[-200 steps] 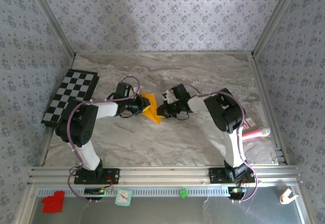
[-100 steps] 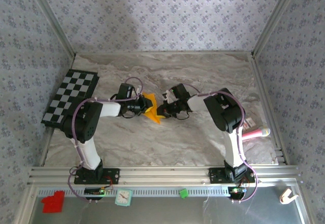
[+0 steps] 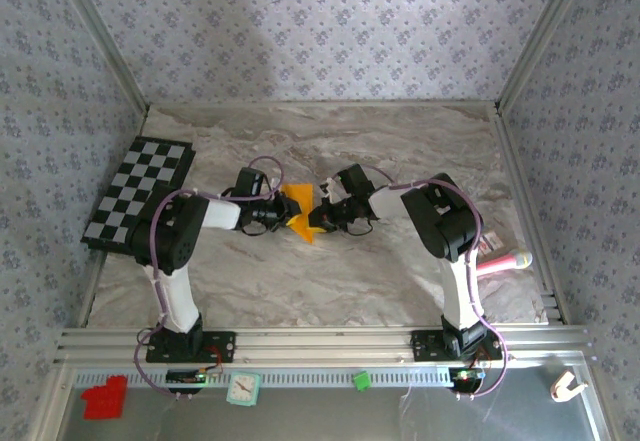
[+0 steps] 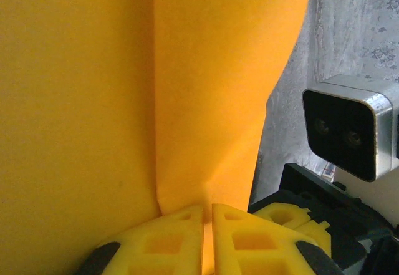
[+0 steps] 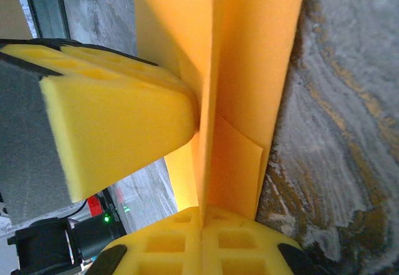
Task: Fold a paper plane with a square sheet of paper (pick it up from the middle)
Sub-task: Fourth fold the wing at the center of the table.
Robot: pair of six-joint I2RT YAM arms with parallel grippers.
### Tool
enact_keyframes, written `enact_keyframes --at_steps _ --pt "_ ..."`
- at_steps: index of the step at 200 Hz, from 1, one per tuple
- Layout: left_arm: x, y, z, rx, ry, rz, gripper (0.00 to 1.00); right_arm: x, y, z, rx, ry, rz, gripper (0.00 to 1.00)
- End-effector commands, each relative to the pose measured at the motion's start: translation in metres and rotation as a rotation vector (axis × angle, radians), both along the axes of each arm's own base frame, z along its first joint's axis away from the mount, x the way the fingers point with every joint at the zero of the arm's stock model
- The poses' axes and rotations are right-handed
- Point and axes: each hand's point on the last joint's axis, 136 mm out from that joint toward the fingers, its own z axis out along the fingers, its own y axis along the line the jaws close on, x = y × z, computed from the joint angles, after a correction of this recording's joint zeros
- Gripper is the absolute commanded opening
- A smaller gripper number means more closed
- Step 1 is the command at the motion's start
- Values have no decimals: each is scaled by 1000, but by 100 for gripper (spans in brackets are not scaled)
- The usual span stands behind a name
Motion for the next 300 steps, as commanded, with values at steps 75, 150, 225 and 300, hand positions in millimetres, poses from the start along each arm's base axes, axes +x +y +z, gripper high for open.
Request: enact_keyframes --at_steps 75,150,225,300 --pt "-20 14 -37 120 81 4 13 -25 -34 -41 -197 117 -14 12" --pt "-21 17 -43 137 103 18 12 -39 -22 -18 -166 106 39 15" --pt "-19 14 -37 118 97 19 12 -51 -26 -31 -212 130 47 13" --pt "-3 -5 21 17 -20 -22 20 -57 -49 -61 -366 133 55 10"
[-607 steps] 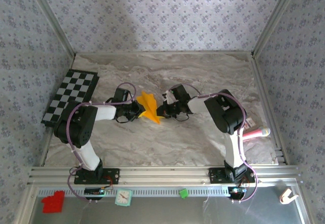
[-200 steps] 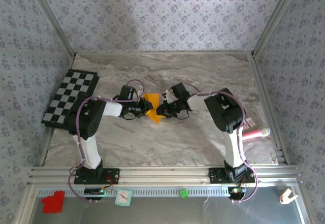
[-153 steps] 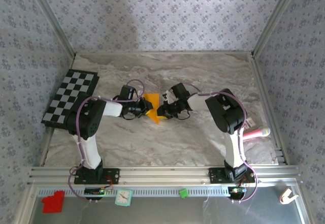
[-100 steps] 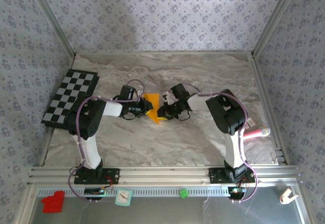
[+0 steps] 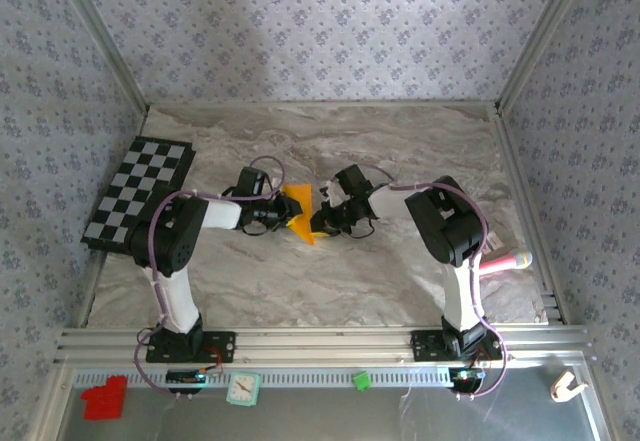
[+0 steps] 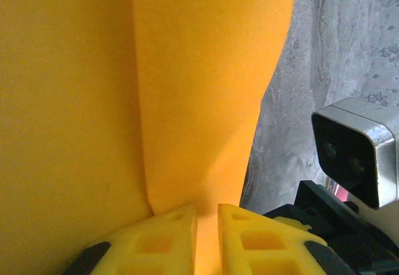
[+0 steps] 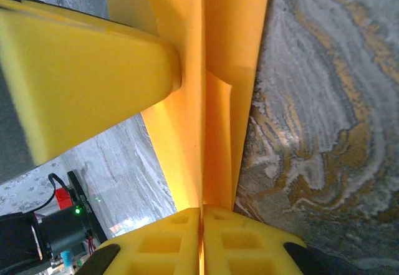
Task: Fold a paper plane with a square sheet of paper (pick it up from the middle)
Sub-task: Fourth fold the wing at the center of the table.
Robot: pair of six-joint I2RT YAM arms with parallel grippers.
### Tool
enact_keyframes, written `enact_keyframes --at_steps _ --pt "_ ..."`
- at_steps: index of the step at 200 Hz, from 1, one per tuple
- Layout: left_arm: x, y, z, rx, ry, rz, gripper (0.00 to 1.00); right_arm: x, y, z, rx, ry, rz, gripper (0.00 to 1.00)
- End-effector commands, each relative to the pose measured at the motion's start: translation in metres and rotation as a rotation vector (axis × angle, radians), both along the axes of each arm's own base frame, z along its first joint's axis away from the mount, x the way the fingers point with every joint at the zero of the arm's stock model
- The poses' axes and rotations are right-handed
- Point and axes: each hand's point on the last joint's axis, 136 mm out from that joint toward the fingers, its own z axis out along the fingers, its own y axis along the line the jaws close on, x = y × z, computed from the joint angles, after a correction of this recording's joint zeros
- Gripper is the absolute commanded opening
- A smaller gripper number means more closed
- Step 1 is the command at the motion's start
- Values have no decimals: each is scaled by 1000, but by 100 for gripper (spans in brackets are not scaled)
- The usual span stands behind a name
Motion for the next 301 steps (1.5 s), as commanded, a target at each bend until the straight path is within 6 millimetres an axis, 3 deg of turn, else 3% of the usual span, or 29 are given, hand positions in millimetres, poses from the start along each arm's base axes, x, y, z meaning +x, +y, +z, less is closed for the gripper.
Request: enact_keyframes --at_steps 1,38,76,121,208,229,272,301 --pt "-1 -5 19 -12 -18 -21 20 -41 -40 -58 -260 157 0 10" --pt "-5 -8 33 -40 -62 -51 23 -40 -44 -63 -285 148 26 10" --pt "-18 -12 21 -35 -35 -89 20 -36 -46 -62 -282 137 47 10" --pt "-19 -19 12 -25 -20 -112 16 -36 -46 -63 -282 141 48 10" --pt "-24 -10 -20 55 42 -95 14 -35 -44 -57 -262 136 42 13" --pt "-24 -6 -27 77 59 -82 13 -32 -41 -41 -215 115 29 16" --pt "-26 -3 -33 100 72 -76 13 -25 -41 13 -113 21 -10 24" --pt "-26 -3 -34 101 76 -71 12 -24 -36 32 -88 -46 -11 24"
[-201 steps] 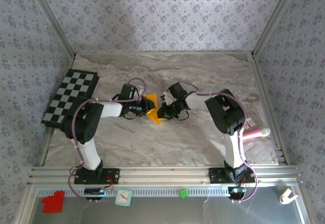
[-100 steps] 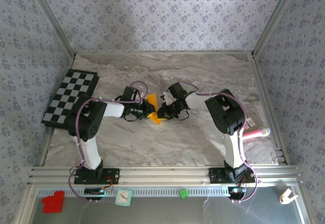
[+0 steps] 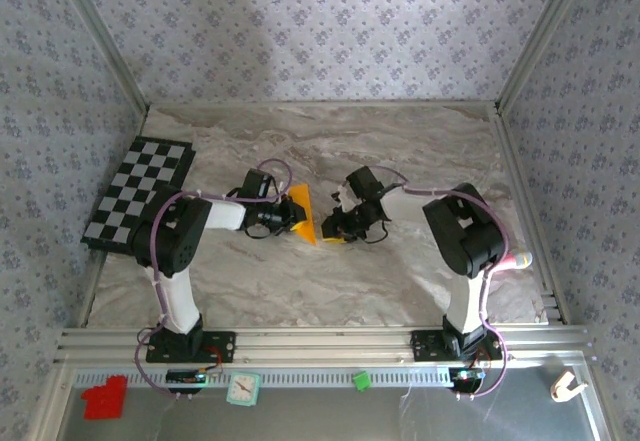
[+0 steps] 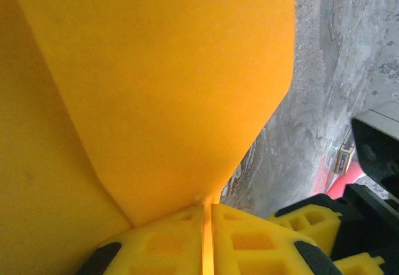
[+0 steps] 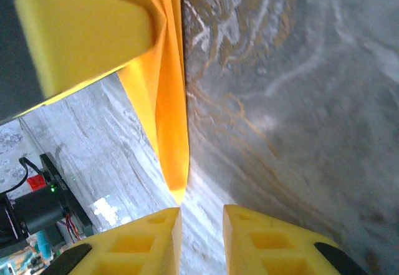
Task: Fold a paper plane with a square sheet of paper (pick it up from the middle)
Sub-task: Fourth fold the wing at the center of the table.
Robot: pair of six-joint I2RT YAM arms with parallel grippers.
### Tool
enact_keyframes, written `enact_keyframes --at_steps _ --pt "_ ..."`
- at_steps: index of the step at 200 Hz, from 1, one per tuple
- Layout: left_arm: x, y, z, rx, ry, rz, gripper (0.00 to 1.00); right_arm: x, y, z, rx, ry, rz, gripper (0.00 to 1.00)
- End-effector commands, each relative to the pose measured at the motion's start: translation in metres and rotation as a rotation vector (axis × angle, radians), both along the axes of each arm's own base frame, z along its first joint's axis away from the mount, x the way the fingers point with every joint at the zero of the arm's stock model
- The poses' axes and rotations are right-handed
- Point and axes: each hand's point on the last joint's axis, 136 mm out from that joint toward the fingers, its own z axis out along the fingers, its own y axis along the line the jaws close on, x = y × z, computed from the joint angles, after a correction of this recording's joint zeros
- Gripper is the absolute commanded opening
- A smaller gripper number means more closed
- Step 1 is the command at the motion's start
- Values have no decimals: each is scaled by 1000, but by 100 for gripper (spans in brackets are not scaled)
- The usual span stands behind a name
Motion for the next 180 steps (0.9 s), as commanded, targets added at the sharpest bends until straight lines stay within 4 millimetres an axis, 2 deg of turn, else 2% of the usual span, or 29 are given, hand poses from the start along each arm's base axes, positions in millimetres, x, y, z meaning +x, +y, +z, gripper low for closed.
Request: enact_keyframes --at_steps 1,35,92,123,180 --pt "-9 10 -29 89 67 14 12 -1 1 17 -2 -39 -8 24" --pt "-10 10 -28 88 66 15 12 1 20 20 9 -86 12 15" --pt "-10 10 -27 82 67 14 11 6 43 10 9 -95 41 11" --pt "-10 10 -26 81 69 17 11 7 45 4 -6 -90 42 11" --pt "-9 9 -23 76 65 15 11 3 37 -12 -59 -54 27 11"
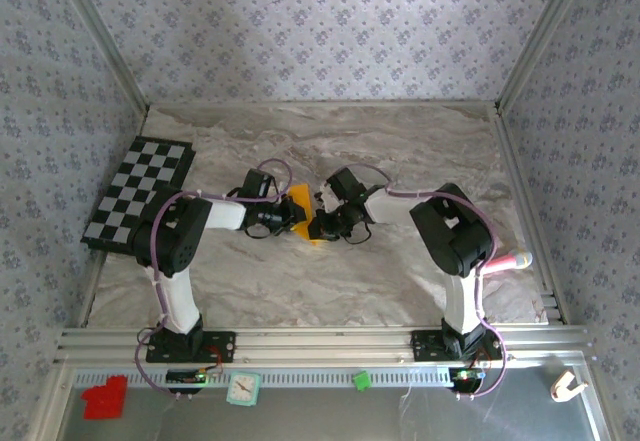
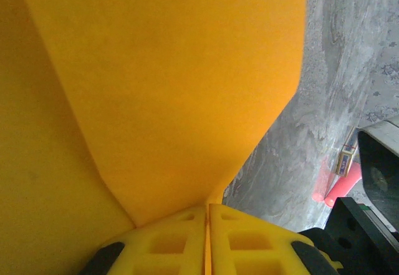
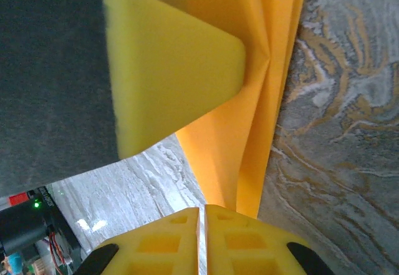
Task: Fold a paper plane with a square sheet of paper (pick it up from the middle)
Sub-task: Fourth fold the wing at the center of the table.
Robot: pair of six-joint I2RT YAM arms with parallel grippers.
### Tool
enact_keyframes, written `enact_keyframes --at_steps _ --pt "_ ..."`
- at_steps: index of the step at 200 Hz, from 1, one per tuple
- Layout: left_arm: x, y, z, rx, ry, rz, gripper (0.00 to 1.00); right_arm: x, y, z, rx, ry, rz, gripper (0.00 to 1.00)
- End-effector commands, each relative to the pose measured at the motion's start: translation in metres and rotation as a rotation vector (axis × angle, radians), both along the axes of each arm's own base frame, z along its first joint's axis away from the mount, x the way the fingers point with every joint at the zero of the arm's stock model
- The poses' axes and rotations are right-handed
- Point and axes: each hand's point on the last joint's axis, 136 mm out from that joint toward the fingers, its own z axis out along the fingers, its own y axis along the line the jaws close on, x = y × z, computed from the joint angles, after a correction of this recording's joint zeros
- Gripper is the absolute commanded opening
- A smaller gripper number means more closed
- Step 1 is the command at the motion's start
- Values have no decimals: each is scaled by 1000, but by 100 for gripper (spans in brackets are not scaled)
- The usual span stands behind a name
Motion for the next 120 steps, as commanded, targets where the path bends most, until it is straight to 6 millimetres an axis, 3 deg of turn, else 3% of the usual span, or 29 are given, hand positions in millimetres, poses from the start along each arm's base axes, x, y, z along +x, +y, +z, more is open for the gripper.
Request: enact_keyframes --at_steps 1,67,120 --pt "-9 8 -22 72 63 14 11 -1 -2 -8 -35 25 -17 11" --pt "-8 7 -18 66 55 13 12 -9 -14 -24 -96 75 -44 11" --pt "-6 7 -17 68 52 15 12 -10 -16 -25 -100 83 -49 11"
